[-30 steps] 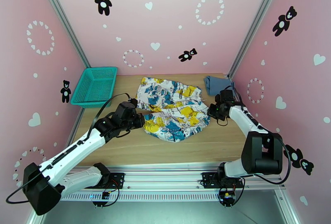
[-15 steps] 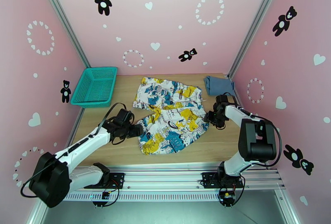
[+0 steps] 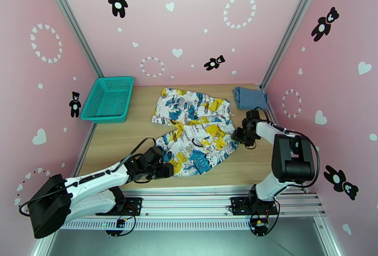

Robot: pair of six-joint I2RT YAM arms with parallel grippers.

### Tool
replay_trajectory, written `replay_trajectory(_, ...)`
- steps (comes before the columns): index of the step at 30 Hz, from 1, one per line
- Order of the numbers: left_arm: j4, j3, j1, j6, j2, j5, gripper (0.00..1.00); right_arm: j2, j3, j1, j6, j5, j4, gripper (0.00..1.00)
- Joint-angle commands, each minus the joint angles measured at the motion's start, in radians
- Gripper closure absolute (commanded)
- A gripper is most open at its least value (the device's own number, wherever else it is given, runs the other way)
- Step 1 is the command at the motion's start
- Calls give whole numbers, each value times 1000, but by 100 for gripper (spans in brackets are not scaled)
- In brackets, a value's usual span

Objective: Fold and stack the mixed laundry pile

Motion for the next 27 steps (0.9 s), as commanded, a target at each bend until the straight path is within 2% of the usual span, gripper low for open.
replay_trajectory(1,176,46,-10,-2,64,-39,41,3,-17,-4,8,-19,27,64)
replay_trajectory(2,191,62,-10,6,77,-41,49,-5,-15,-4,7,-14,22,67)
replay_trajectory(4,193,95,-17,14,75,-55,74,-30,-18,-4,2,1,10,74)
replay_trajectory(7,129,138,-21,47,16,-99,100,-65,-13,-4,-11,27,-15,83)
replay_trajectory(10,49,177,-21,79,-53,-144,100,-105,-8,-4,-10,31,-30,89)
replay_trajectory(17,-95,287,23,125,-121,-147,100,-189,54,3,2,26,-93,96)
replay_trajectory(21,-197,406,144,186,-104,-106,100,-203,149,21,14,24,-148,97)
replay_trajectory(27,-207,585,394,305,26,58,100,-112,341,53,53,31,-220,97)
